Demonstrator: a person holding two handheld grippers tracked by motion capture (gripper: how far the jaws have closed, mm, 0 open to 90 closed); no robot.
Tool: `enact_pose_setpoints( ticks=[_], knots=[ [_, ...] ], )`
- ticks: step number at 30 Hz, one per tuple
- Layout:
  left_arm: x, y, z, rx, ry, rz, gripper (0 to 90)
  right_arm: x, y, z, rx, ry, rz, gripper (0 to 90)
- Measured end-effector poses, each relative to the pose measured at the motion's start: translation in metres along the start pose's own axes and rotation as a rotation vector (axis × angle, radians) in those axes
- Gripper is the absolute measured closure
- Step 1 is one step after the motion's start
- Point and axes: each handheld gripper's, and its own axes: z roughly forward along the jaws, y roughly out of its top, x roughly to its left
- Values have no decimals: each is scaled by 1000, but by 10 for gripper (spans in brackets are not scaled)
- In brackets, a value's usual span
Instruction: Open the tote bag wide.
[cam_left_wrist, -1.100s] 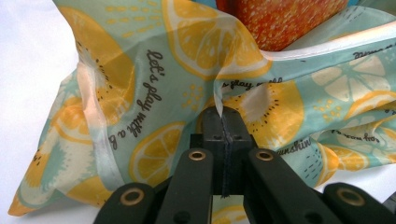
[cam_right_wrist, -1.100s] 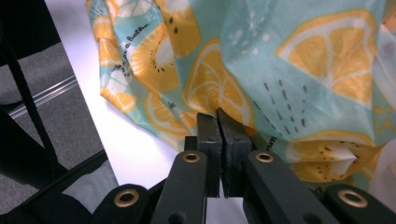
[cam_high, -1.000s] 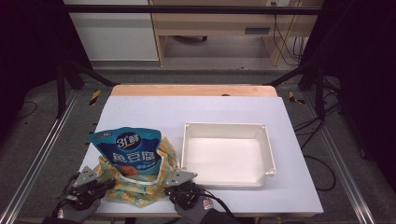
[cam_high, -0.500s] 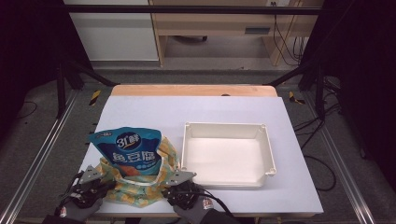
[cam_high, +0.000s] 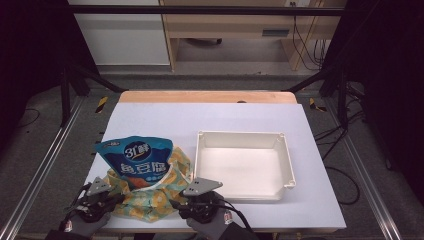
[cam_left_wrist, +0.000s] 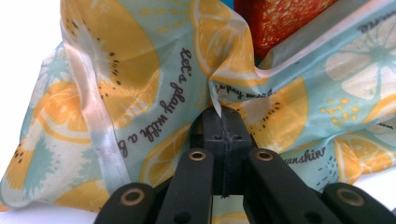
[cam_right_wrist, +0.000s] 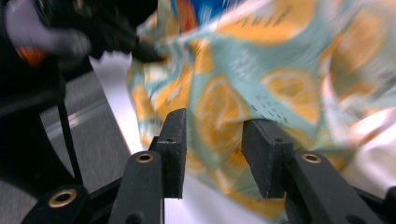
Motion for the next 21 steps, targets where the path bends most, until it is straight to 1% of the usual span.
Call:
enact_pose_setpoints(
  ticks=[3,4,5,6,9,10,11,12,14,15,17,19,20,21],
  knots=[
    [0,0,0,1,-2,0,900,-4,12,-11,-56,-9,0,614],
    [0,0,0,3,-4,-2,900,-4,15,-13,-66,-12,0,626],
    [0,0,1,5,-5,-2,900,-7,23,-14,-93,-19,3,659],
    [0,0,1,9,-5,2,900,-7,23,-14,-93,-19,3,659],
    [0,0,1,10,-5,5,900,-10,38,-14,-115,-37,-6,735],
    [0,0,1,11,-5,5,900,-11,42,-14,-129,-41,-3,760],
    [0,0,1,12,-7,6,900,-12,51,-12,-163,-33,14,800],
    [0,0,1,12,-7,6,900,-11,53,-10,-170,-32,15,810],
    [0,0,1,12,-10,5,900,-10,55,-8,-168,-34,13,824],
    [0,0,1,9,-8,4,900,-8,55,-3,-152,-44,5,838],
    [0,0,1,9,-7,4,900,-6,47,8,-101,-53,3,859],
    [0,0,1,3,-6,1,900,-6,39,14,-79,-59,4,869],
    [1,0,0,7,-5,7,898,-6,30,19,-61,-68,9,873],
    [1,0,0,4,-4,5,898,-6,30,19,-61,-68,9,873]
  ],
)
